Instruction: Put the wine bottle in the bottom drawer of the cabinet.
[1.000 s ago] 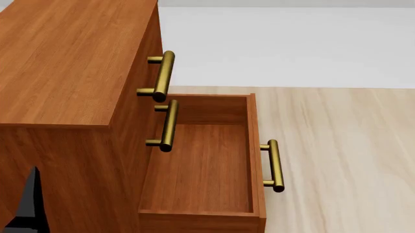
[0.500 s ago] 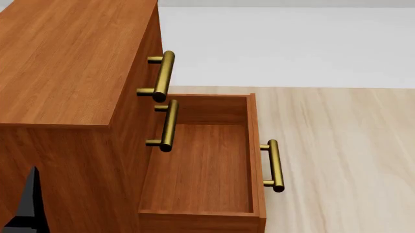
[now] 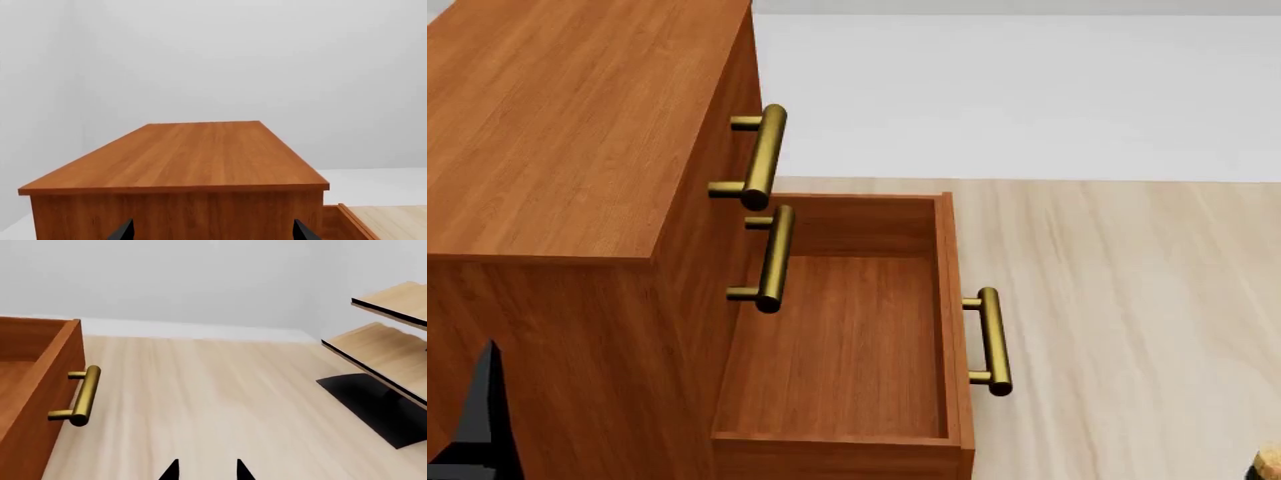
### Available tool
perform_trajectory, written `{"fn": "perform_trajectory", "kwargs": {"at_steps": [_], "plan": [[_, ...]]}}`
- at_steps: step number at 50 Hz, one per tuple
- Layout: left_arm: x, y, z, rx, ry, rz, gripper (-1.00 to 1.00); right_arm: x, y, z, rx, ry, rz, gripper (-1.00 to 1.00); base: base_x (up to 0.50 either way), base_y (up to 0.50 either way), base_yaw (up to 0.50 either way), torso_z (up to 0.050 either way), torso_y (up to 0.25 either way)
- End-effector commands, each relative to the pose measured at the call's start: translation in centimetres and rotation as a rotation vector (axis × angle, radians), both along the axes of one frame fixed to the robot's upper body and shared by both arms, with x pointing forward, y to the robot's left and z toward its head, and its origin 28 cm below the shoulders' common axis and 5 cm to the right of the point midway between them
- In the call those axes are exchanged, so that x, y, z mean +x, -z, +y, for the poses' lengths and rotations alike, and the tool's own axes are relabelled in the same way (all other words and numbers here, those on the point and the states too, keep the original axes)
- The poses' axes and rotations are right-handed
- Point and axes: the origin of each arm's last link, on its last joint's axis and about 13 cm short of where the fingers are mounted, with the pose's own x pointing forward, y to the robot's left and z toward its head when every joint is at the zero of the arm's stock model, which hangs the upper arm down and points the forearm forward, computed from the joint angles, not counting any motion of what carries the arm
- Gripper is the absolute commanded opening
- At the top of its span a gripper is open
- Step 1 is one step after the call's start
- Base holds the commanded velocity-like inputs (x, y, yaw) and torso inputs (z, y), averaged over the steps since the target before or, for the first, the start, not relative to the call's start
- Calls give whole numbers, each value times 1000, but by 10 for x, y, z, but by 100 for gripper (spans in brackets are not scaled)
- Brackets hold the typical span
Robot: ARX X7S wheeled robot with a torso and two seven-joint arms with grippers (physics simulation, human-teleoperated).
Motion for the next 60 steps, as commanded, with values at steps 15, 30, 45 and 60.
{"fn": "perform_trajectory", "kwargs": {"at_steps": [15, 30, 45, 60], "plan": [[0, 4, -1, -2, 4, 10, 100, 16, -54, 5, -127, -99, -78, -100, 0, 0, 0, 0, 0], [2, 7, 1, 2, 0, 14, 100, 33, -100, 7, -207, -154, -105, -100, 0, 0, 0, 0, 0], [1, 7, -2, 0, 10, 17, 100, 52, -148, 13, -212, -244, -102, -100, 0, 0, 0, 0, 1], [0, 5, -3, 2, 28, -1, 100, 79, -193, 24, -193, -331, -96, -100, 0, 0, 0, 0, 0]]}}
